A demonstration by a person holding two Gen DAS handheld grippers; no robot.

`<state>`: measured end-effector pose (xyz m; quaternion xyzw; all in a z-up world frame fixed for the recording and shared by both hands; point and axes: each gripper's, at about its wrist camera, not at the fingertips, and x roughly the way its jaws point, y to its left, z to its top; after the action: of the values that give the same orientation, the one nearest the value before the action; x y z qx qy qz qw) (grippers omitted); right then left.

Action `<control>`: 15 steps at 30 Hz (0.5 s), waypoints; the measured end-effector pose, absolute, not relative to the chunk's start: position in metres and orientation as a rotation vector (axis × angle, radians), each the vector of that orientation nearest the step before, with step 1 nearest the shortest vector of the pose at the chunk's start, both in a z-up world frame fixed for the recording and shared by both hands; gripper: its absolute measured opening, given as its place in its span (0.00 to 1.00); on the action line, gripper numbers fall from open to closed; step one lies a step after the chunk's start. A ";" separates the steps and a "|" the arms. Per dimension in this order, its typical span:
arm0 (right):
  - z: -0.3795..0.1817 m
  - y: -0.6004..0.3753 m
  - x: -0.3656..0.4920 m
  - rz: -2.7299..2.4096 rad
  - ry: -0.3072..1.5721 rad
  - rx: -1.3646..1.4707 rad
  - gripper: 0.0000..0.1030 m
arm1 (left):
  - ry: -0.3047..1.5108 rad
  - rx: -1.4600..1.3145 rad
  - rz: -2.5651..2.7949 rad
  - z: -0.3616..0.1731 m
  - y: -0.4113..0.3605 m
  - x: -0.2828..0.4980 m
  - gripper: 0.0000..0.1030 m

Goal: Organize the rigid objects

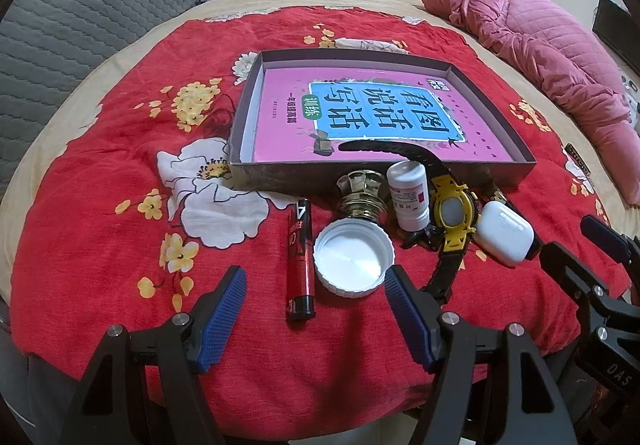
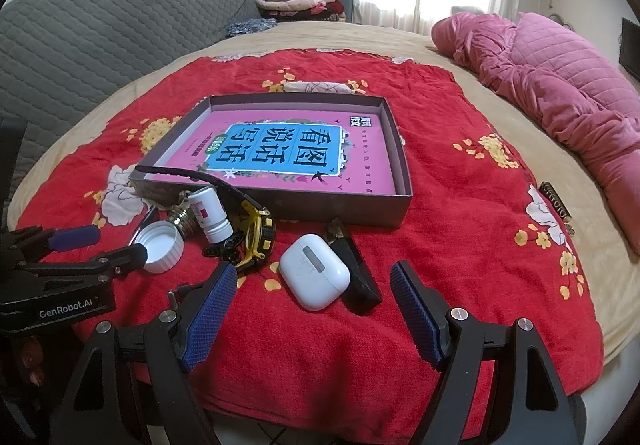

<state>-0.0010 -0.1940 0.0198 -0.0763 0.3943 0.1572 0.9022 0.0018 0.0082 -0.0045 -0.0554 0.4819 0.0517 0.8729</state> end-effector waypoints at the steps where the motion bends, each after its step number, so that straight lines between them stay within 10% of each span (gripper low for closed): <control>1: 0.020 -0.194 -0.001 0.325 0.817 -0.157 0.78 | 1.007 -0.117 0.109 -0.005 0.009 0.002 0.69; 15: 0.018 -0.194 0.001 0.330 0.822 -0.160 0.78 | 1.015 -0.122 0.118 -0.005 0.012 0.002 0.69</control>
<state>0.0009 -0.1941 0.0179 -0.0773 0.3973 0.1594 0.9004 0.0016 0.0120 -0.0049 -0.0582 0.4854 0.0565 0.8705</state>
